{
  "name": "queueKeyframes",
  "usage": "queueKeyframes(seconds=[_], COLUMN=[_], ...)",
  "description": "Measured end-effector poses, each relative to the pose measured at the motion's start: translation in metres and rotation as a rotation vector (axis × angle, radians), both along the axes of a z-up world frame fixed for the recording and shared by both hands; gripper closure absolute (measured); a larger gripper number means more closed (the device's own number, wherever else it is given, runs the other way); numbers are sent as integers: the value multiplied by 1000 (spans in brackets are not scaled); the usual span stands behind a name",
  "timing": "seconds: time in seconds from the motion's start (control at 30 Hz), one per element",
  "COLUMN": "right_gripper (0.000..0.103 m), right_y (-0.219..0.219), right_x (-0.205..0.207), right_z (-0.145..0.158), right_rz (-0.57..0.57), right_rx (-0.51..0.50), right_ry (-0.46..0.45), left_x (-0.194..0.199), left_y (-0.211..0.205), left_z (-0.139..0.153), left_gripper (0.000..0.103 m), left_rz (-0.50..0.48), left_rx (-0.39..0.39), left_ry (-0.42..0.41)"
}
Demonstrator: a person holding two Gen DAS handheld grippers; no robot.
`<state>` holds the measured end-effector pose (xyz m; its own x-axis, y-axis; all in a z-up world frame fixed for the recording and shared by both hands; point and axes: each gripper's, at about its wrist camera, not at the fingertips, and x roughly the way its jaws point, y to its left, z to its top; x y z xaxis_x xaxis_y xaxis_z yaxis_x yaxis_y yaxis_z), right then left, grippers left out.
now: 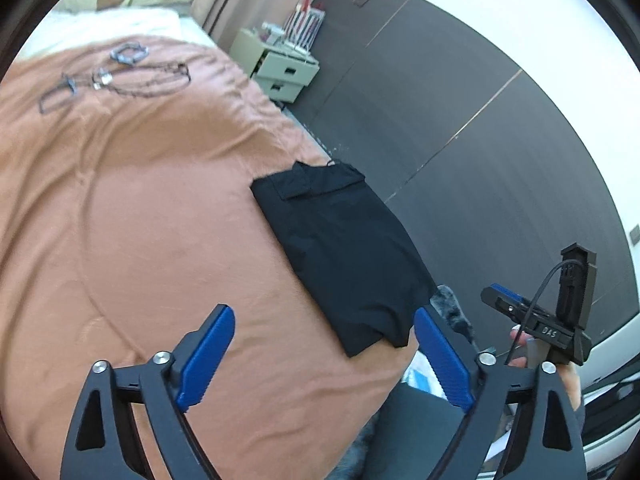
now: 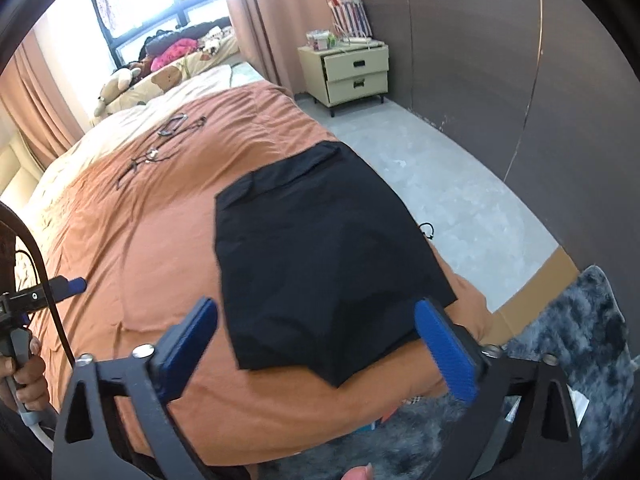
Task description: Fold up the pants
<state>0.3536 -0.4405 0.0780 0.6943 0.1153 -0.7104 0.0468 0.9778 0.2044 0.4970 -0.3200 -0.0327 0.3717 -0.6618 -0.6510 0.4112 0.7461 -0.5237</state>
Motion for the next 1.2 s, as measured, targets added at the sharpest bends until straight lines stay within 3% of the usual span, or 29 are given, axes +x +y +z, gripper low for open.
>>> queueKeyframes(seconds=[0.7,1.2], right_gripper=[0,0], right_y=[89,147], right_x=[-79,-143], right_z=[38,29], right_rz=[10,1], right_rx=[-44,-63], right_ry=[-84,-185], left_x=[-92,-169], left_y=[96,153], left_z=[85,108], left_gripper=[2,1], left_rz=[47,123], left_rx=[69,136], left_ry=[-251,-396])
